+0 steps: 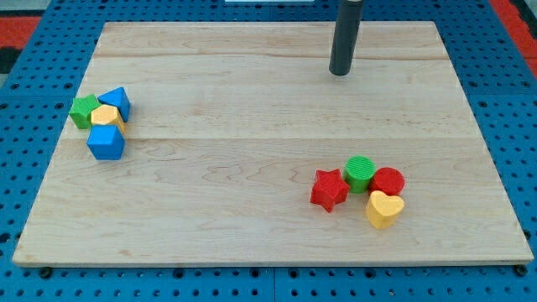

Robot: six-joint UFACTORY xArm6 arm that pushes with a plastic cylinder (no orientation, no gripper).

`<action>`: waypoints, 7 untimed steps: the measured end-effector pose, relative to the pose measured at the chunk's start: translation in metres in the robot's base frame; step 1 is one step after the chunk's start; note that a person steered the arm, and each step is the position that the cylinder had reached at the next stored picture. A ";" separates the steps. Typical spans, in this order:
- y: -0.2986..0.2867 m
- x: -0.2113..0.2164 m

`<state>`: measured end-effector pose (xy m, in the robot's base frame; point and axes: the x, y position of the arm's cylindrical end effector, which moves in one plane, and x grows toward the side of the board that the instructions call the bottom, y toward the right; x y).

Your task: Move your arm towards top center

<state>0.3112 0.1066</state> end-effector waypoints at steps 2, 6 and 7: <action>0.009 0.003; -0.254 -0.023; -0.317 0.040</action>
